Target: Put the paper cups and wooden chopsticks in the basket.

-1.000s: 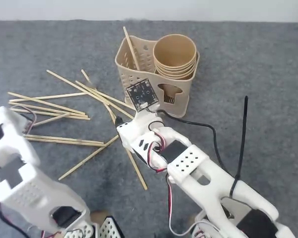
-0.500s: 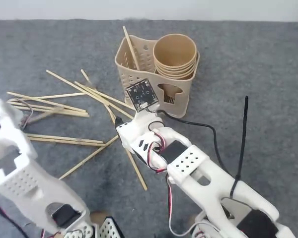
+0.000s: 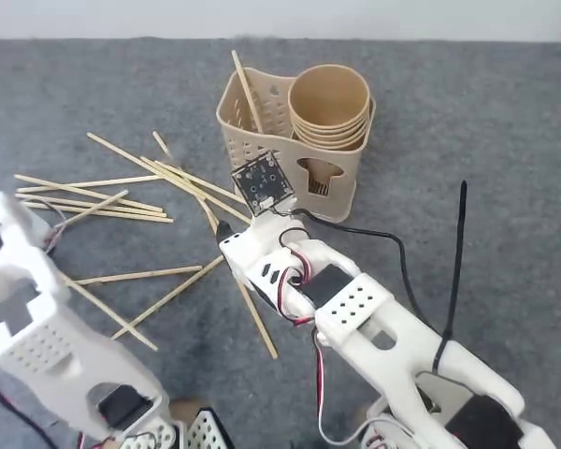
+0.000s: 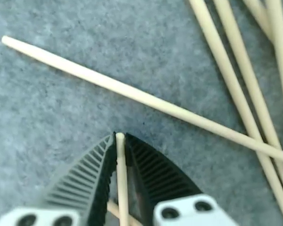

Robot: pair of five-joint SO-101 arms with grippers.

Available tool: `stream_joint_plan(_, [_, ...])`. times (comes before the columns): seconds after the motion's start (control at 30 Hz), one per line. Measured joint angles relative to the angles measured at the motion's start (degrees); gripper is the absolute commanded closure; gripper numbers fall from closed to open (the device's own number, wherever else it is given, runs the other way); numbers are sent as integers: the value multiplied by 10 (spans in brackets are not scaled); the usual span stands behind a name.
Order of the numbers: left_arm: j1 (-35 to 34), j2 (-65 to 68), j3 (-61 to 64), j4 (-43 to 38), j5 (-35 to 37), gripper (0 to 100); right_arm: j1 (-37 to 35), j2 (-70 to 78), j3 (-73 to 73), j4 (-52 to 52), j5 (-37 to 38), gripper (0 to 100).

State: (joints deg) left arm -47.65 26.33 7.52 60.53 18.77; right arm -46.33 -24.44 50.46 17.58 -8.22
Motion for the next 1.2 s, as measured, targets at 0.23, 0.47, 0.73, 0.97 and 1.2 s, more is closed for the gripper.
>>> stream_joint_plan(0.23, [1,-61,58,-12,5,988,0,0,0,0,3,768])
stream_joint_plan(0.47, [11,-291,150,-8,24,988,-24,0,0,25,3,768])
stream_joint_plan(0.73, [56,-641,191,-8,-4,988,-36,0,0,31,3,768])
stream_joint_plan(0.97, [69,-853,223,-81,-55,988,-36,55,-69,130,-29,768])
stream_joint_plan(1.2, [86,-908,244,-214,-84,988,-36,239,-178,171,-39,768])
